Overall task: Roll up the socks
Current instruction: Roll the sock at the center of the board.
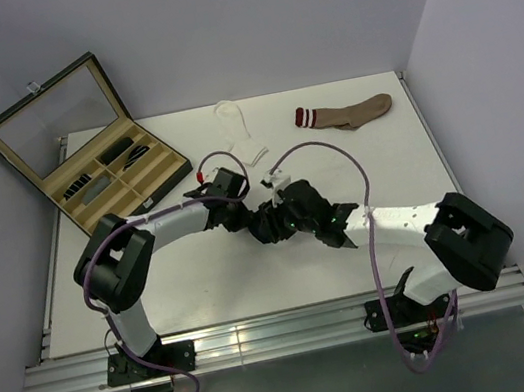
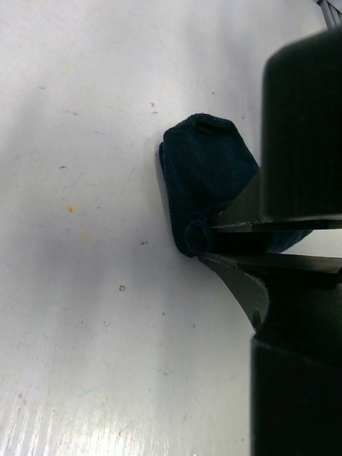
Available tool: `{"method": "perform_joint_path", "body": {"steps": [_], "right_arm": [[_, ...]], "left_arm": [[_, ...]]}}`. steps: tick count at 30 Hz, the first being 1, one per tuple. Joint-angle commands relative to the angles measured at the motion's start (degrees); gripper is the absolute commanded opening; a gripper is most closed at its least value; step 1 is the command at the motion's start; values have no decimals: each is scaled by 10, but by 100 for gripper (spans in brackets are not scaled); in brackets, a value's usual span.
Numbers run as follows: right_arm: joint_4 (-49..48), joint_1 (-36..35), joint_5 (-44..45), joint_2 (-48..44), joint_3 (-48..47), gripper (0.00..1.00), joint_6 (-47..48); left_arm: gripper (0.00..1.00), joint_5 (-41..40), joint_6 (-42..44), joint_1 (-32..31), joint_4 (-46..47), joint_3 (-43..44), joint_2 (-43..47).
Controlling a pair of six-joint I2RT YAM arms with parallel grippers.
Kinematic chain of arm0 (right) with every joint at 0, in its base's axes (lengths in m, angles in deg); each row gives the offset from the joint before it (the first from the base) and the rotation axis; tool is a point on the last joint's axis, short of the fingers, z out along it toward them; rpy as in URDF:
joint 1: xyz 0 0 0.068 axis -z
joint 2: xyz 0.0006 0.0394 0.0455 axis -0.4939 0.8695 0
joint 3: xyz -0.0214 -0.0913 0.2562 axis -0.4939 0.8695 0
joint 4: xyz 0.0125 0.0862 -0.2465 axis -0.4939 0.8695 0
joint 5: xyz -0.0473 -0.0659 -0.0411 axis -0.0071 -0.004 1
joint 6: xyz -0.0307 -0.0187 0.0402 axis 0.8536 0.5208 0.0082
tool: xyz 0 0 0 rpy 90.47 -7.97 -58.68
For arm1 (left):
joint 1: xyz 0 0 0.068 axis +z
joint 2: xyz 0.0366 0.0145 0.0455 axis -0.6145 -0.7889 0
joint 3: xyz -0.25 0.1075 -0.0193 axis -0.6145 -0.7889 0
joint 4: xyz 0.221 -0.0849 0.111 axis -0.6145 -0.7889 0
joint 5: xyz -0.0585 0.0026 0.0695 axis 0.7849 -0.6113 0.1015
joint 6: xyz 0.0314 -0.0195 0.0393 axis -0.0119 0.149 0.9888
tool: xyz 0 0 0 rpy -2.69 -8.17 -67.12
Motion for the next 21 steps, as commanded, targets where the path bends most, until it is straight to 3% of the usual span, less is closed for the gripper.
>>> {"method": "perform_joint_path", "body": {"steps": [1, 12, 21], "right_arm": [[-40, -35, 110, 5, 1, 51, 56], [-38, -125, 187, 100, -52, 52, 102], [18, -130, 212, 165, -84, 51, 82]], "left_arm": [[1, -13, 23, -2, -40, 19, -13], [1, -6, 24, -3, -46, 27, -19], [1, 7, 8, -3, -39, 20, -22]]}}
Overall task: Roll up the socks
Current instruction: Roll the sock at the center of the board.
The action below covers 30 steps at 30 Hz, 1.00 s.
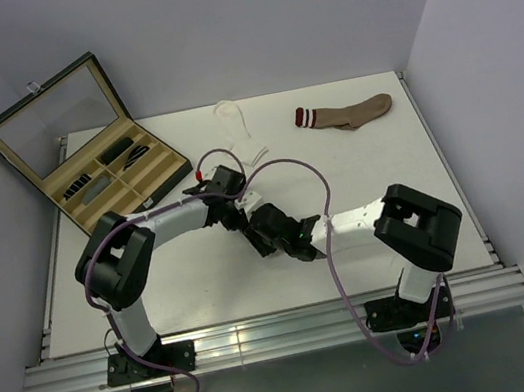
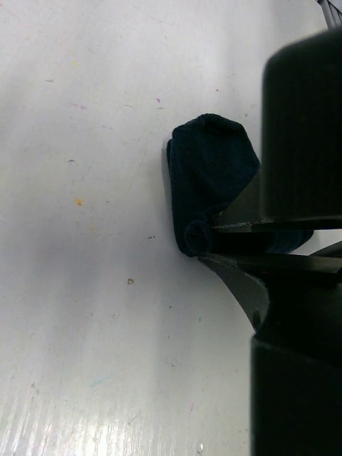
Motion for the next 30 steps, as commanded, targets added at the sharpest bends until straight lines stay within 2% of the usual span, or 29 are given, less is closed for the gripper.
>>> {"method": "perform_joint_path", "body": {"steps": [1, 4, 7, 8, 11, 12, 17, 18, 21, 30], "right_arm": [[28, -5, 30, 28, -26, 51, -5], [44, -5, 45, 35, -31, 46, -10], [49, -5, 51, 38, -30, 35, -11], [53, -5, 49, 40, -31, 24, -11], [54, -2, 35, 39, -28, 2, -14], [55, 1, 19, 34, -27, 0, -16], [70, 42, -68, 24, -22, 0, -31], [67, 60, -109, 19, -17, 0, -32], [57, 97, -168, 1, -6, 0, -42], [-18, 208, -467, 25, 15, 0, -114]], "left_arm": [[1, -2, -4, -10, -18, 2, -11], [1, -2, -8, -8, -18, 0, -11], [2, -1, -14, -6, -17, -4, -8], [3, 2, -15, -5, -15, -5, -8], [10, 5, -24, -4, -8, -13, -3], [12, 4, -30, -2, -7, -17, 0], [30, -7, -44, 9, 1, -39, 25], [37, -4, -47, 12, 5, -44, 29], [50, 0, -55, 21, 23, -63, 47], [70, -3, -83, 29, 69, -109, 101]]}}
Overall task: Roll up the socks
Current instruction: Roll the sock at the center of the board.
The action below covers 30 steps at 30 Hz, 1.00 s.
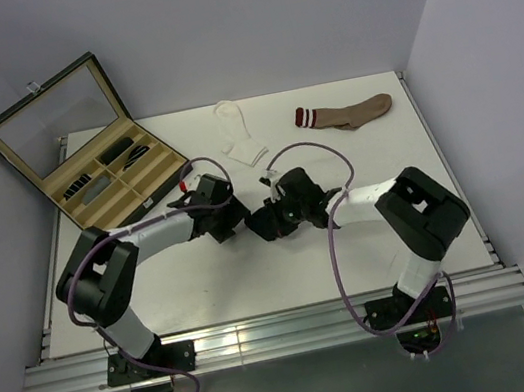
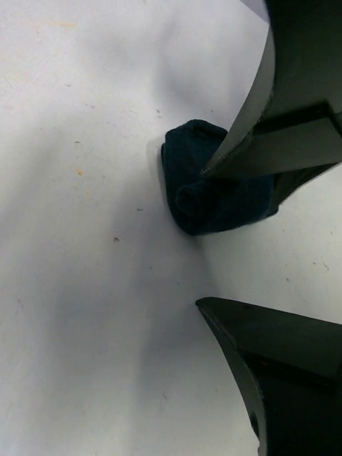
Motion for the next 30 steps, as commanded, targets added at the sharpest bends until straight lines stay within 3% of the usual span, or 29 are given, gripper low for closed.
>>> {"method": "perform_joint_path", "body": {"steps": [1, 6, 10, 14, 21, 30], "right_arm": [[-58, 49, -161, 17, 21, 0, -60], [-141, 97, -297, 84, 40, 0, -137], [-239, 132, -358, 131, 53, 0, -207], [-279, 159, -392, 174, 55, 0, -253], [-245, 173, -398, 197, 35, 0, -256], [-217, 176, -393, 206, 13, 0, -259]], "left_arm": [[72, -10, -23, 4, 23, -35, 46], [79, -20, -35, 5, 60, -73, 88], [79, 0, -30, 3, 103, -90, 95], [78, 12, -24, -11, 137, -102, 96], [78, 5, -12, -25, 185, -113, 90], [68, 1, -7, -39, 153, -67, 21]]}}
